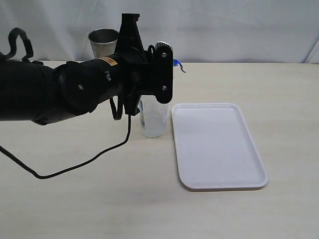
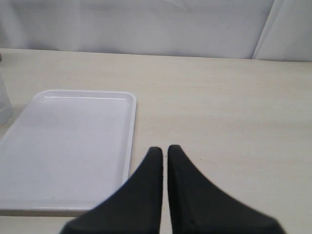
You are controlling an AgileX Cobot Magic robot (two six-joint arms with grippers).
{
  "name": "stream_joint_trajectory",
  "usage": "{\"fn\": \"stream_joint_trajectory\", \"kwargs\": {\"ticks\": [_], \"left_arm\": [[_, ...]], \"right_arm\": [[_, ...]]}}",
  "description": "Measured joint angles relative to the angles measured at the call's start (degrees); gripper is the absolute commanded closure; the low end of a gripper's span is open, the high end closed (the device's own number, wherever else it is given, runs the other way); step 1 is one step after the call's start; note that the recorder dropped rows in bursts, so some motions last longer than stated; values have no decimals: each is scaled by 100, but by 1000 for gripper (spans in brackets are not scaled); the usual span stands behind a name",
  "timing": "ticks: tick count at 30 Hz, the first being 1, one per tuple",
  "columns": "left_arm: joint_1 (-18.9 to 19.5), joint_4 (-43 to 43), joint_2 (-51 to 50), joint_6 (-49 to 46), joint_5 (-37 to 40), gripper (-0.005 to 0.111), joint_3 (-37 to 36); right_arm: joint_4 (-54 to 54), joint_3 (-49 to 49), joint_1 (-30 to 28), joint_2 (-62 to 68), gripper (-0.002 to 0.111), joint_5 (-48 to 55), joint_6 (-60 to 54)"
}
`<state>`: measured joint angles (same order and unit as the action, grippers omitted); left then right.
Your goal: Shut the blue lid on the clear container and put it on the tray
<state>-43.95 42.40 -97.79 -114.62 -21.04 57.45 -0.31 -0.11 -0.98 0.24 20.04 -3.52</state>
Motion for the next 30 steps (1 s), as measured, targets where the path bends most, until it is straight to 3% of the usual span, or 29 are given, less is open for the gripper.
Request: {"fn": "stream_joint_trajectory", "kwargs": {"ticks": [30], "left_arm": [[0,177,204,-265,171,107,-372]], "right_arm": [[0,0,0,0,104,0,0]]}}
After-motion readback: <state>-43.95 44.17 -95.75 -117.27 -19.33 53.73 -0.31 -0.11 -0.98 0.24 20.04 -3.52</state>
